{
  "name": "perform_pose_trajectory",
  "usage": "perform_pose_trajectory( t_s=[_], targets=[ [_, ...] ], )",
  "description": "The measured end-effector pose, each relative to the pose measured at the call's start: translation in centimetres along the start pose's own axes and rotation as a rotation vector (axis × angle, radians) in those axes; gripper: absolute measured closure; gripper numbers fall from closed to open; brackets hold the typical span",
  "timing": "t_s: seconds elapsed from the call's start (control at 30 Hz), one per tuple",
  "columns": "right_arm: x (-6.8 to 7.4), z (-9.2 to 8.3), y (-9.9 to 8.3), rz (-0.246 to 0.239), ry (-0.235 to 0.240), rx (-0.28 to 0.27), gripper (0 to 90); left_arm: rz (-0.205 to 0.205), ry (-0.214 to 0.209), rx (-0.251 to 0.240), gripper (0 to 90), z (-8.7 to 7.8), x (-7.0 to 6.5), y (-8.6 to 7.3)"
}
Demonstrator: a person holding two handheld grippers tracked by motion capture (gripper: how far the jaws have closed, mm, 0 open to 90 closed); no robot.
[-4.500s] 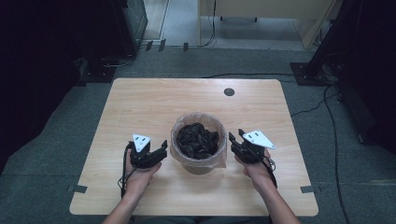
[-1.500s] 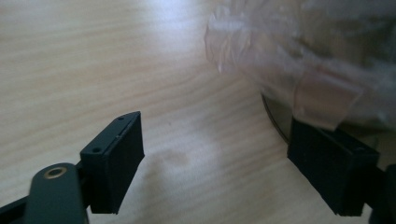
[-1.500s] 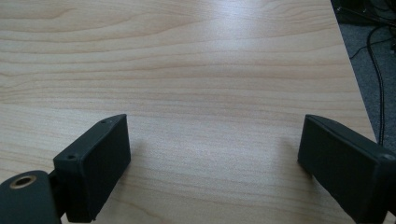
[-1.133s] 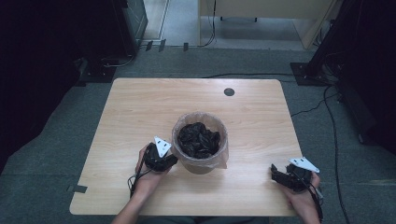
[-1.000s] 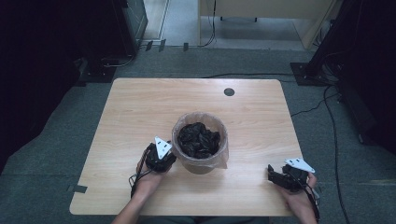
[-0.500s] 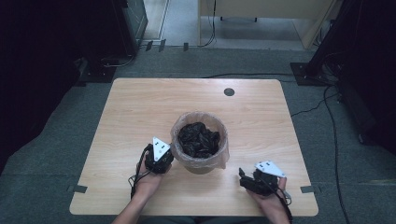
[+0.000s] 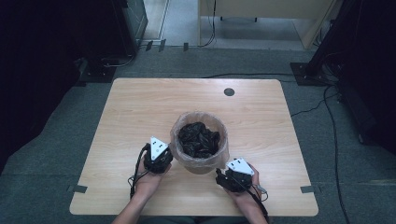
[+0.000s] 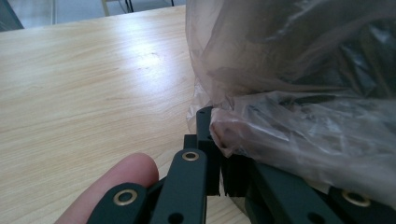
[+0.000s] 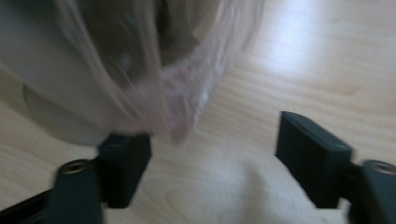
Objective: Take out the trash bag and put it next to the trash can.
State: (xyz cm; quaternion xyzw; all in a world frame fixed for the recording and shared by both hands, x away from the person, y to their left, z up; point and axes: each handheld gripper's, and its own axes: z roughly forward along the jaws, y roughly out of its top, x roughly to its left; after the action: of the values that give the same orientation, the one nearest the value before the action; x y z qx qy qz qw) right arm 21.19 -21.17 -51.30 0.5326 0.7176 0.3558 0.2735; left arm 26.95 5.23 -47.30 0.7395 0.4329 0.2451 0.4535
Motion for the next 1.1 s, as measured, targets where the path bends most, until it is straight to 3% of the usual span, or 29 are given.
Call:
perform_pose_trajectory(
  t_s=[0.1,0.17,0.23,0.3,0.33,0.37,0.53,0.7,0.97,1.1],
  targets=[
    [0.3,0.3,0.4,-0.032,-0.021,-0.033,44.9,-0.016,0.0,-0.003,88.3,-0.1,0.2,0.1],
    [0.1,0.4,0.7,-0.012,-0.023,-0.064,55.7,-0.028,-0.005,-0.006,88.4,-0.2,0.3,0.1],
    [0.0,0.5,1.0,-0.001,-0.031,-0.104,72.0,-0.037,-0.018,-0.006,88.8,-0.3,0.3,0.3],
    [-0.1,0.5,1.1,0.002,-0.036,-0.117,76.6,-0.043,-0.023,-0.01,89.3,-0.4,0.4,0.4],
    [-0.4,0.5,1.6,0.019,-0.021,-0.127,86.8,-0.059,-0.034,-0.015,89.4,-0.6,0.5,0.6],
    [-0.5,0.4,1.7,0.029,-0.03,-0.135,88.9,-0.064,-0.037,-0.02,89.4,-0.7,0.5,0.7],
    [-1.5,-0.8,3.0,0.067,-0.077,-0.178,90.0,-0.076,-0.03,-0.051,89.6,-1.6,0.5,1.4],
    [-1.7,-2.5,4.9,0.057,-0.096,-0.258,90.0,-0.061,-0.011,-0.085,89.9,-2.9,0.4,2.7],
    [-0.3,-4.5,8.4,-0.017,-0.137,-0.383,90.0,0.009,0.008,-0.153,90.0,-5.3,-0.2,5.4],
    [0.6,-5.3,11.1,-0.057,-0.096,-0.424,90.0,0.055,-0.024,-0.179,90.0,-5.6,-1.5,7.7]
  ],
)
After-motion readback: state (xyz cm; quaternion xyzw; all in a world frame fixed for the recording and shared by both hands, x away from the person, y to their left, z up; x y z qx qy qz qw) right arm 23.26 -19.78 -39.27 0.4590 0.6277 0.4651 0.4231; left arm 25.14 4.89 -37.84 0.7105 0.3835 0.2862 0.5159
